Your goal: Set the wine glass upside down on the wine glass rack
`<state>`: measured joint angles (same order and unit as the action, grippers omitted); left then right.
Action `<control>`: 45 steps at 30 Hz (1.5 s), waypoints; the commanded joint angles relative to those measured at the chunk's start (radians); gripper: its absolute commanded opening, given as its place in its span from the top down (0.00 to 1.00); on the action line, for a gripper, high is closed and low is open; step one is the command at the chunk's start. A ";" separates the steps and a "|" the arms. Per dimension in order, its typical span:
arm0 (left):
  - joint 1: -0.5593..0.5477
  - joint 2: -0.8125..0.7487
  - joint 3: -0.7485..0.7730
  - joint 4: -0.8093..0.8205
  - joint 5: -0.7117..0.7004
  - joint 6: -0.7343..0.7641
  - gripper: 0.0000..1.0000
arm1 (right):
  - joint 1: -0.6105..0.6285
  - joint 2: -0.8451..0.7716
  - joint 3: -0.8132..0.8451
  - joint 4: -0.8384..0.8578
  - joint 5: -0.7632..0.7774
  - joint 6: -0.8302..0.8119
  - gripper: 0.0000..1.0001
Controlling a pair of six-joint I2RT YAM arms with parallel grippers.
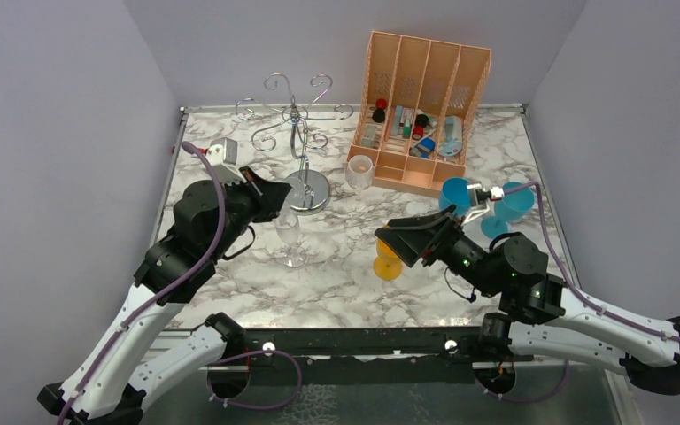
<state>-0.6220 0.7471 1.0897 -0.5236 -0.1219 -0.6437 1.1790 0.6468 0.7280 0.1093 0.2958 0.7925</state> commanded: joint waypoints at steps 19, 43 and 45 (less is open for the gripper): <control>0.025 0.107 0.044 0.091 -0.502 0.171 1.00 | 0.004 -0.079 -0.010 -0.077 0.090 -0.061 0.00; 0.520 0.280 0.167 0.220 0.047 -0.004 1.00 | 0.005 -0.139 0.061 -0.163 0.125 -0.133 0.00; 0.521 0.281 0.177 0.225 0.083 -0.024 1.00 | 0.005 -0.142 0.058 -0.167 0.126 -0.127 0.00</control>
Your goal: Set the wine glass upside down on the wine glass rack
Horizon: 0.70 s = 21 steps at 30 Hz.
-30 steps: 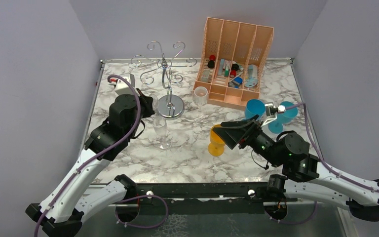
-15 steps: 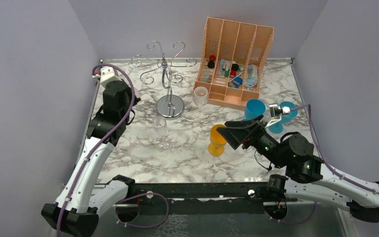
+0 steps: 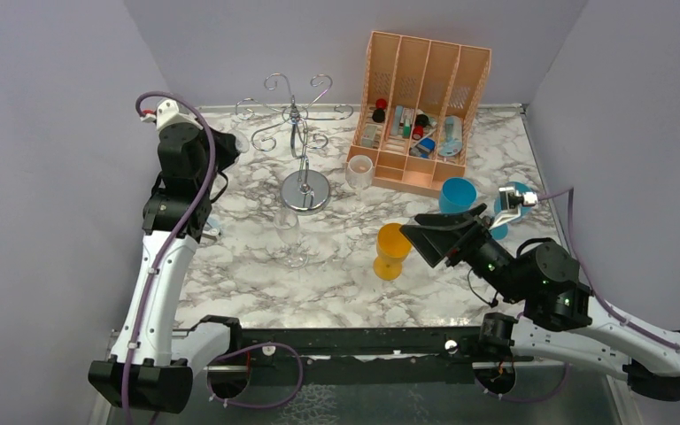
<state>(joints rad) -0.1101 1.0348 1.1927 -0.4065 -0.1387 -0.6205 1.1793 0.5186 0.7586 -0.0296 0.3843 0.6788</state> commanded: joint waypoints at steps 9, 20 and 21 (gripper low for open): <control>0.010 -0.008 0.076 0.184 0.253 -0.133 1.00 | 0.005 -0.033 0.023 -0.047 0.056 -0.014 0.00; 0.016 0.034 0.079 0.216 0.303 -0.175 1.00 | 0.004 -0.028 0.033 -0.070 0.034 0.017 0.00; 0.017 0.035 0.077 0.214 0.293 -0.171 1.00 | 0.004 -0.029 0.033 -0.071 0.035 0.019 0.00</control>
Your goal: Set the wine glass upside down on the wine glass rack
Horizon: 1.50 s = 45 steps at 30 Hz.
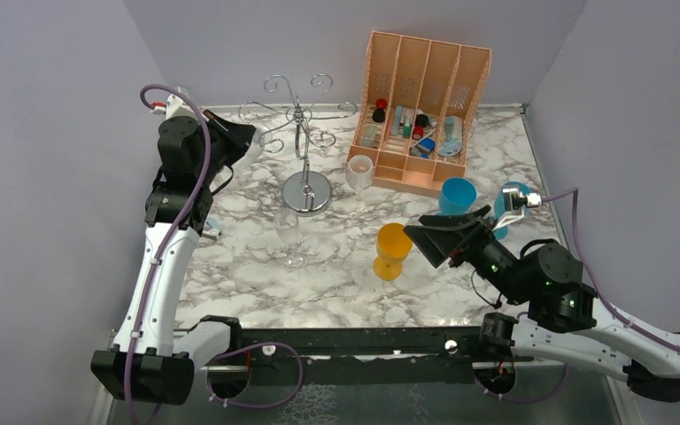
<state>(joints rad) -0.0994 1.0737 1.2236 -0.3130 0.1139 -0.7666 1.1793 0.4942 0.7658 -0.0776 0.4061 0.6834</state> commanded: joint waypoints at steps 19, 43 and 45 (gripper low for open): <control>0.054 0.017 -0.033 0.250 0.130 -0.185 1.00 | 0.004 -0.008 0.025 -0.022 0.018 0.015 0.00; 0.106 0.054 -0.113 0.396 0.197 -0.277 1.00 | 0.003 -0.015 0.027 -0.031 -0.005 0.034 0.00; 0.110 0.060 -0.119 0.413 0.202 -0.285 1.00 | 0.004 -0.016 0.026 -0.031 -0.006 0.036 0.00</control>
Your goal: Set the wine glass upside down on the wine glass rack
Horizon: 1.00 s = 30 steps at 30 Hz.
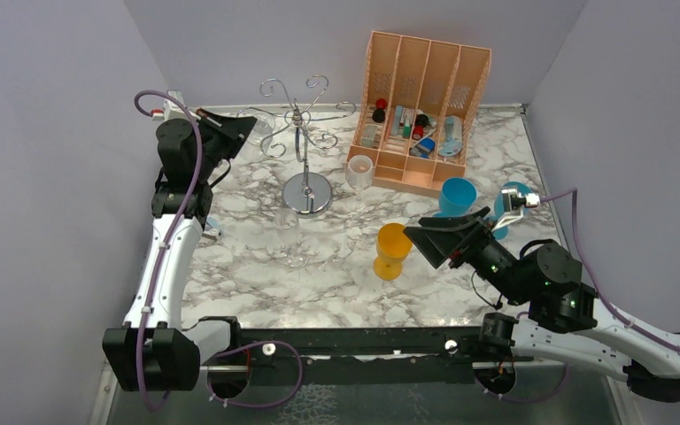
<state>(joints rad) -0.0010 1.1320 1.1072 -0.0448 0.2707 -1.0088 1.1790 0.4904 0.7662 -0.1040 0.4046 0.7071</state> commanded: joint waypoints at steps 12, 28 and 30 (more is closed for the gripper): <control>0.029 0.019 0.005 0.180 0.050 -0.039 1.00 | 0.005 -0.012 0.020 0.001 -0.007 0.014 0.00; 0.052 0.046 0.010 0.217 0.048 -0.044 1.00 | 0.004 -0.021 0.017 -0.003 -0.009 0.021 0.00; 0.053 0.050 0.015 0.223 0.048 -0.048 1.00 | 0.005 -0.021 0.018 -0.003 -0.010 0.022 0.00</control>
<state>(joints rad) 0.0360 1.1885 1.0969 0.0601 0.3073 -1.0389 1.1793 0.4767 0.7662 -0.1070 0.4038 0.7181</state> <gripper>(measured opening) 0.026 0.995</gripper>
